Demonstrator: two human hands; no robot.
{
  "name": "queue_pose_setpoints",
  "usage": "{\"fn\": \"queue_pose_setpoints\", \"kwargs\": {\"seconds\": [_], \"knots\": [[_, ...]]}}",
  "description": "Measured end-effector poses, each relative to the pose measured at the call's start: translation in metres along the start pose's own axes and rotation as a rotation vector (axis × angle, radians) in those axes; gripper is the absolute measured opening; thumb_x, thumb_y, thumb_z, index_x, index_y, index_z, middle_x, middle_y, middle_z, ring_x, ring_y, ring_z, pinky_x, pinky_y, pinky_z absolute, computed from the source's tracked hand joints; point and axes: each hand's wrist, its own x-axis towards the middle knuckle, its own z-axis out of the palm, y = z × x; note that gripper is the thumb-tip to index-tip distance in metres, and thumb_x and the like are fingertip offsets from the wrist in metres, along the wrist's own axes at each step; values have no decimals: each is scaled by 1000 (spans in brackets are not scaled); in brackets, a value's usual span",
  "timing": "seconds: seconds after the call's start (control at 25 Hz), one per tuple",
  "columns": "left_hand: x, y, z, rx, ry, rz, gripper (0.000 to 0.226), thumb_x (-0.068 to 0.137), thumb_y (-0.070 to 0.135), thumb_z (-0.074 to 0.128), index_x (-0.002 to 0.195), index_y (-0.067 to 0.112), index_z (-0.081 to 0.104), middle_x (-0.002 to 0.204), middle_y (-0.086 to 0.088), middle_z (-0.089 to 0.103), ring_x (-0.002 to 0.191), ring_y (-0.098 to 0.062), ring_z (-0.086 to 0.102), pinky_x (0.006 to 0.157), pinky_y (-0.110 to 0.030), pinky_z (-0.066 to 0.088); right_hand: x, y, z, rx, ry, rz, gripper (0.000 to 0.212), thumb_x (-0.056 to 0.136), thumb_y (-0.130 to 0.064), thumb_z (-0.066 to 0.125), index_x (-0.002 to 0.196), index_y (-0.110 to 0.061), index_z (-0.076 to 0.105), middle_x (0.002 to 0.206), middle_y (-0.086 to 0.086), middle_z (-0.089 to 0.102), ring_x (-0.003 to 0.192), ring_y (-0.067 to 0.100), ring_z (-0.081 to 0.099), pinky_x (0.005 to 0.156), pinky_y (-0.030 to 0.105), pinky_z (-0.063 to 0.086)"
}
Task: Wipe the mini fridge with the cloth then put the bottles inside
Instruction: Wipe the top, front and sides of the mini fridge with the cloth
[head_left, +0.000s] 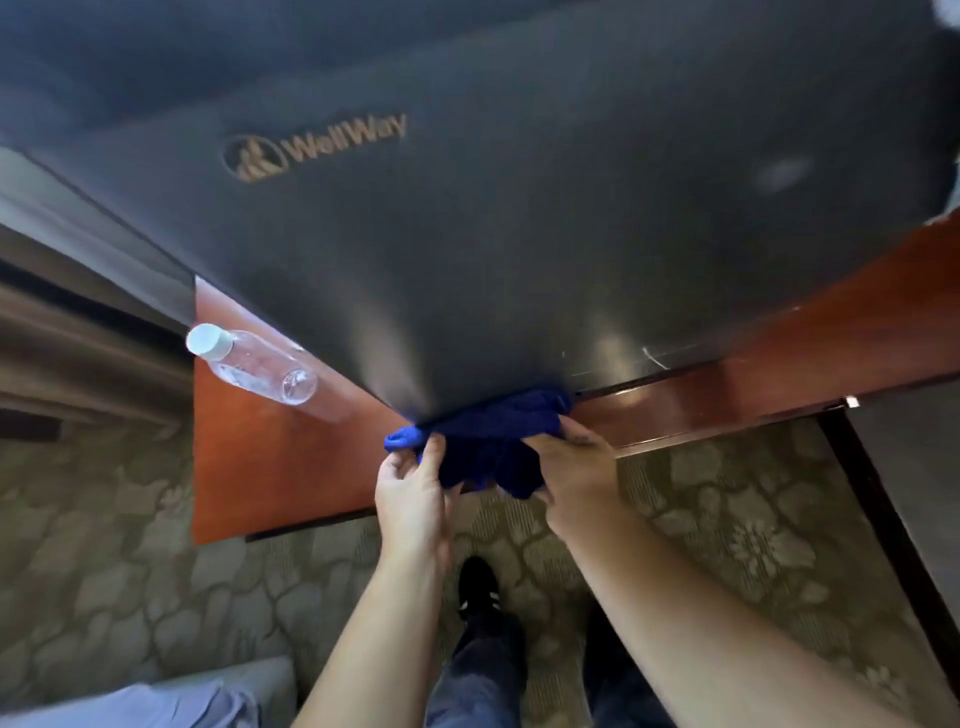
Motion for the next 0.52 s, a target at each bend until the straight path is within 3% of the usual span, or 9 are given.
{"fn": "queue_pose_setpoints", "kwargs": {"seconds": [0.08,0.16,0.28,0.4,0.52], "knots": [[11,-10,-2,17,21,-22,22,99,17,66,120,12,66,121,-16,74,99,-23,75,80,-37,59,9,5,1,-18,-3,103,18,91,-4,71,101,-18,74,107,13,75,90,31,71,65,36,58],[6,-10,6,2,28,-56,18,101,16,62,117,10,67,118,-17,74,98,-26,73,81,-38,58,10,1,-2,-20,-71,130,26,93,-3,65,116,-15,71,109,13,75,91,29,71,72,43,62],[-18,-7,30,-66,-2,-77,17,100,11,61,116,7,66,117,-20,73,103,-32,72,86,-44,59,1,-26,-21,34,-106,88,24,95,1,58,112,-11,71,104,15,76,90,28,74,83,47,63],[-56,-4,76,-129,-87,-114,28,98,11,65,124,3,64,121,-17,74,110,-31,73,82,-40,64,-8,-73,-61,107,-119,-4,22,96,3,56,94,-13,71,83,9,77,70,20,74,69,37,64],[-96,-8,137,-145,-167,-158,27,96,10,68,122,4,66,123,-17,74,103,-24,75,78,-34,65,-13,-124,-109,174,-64,-104,20,96,2,58,106,-13,68,91,10,77,67,18,73,54,28,61]]}}
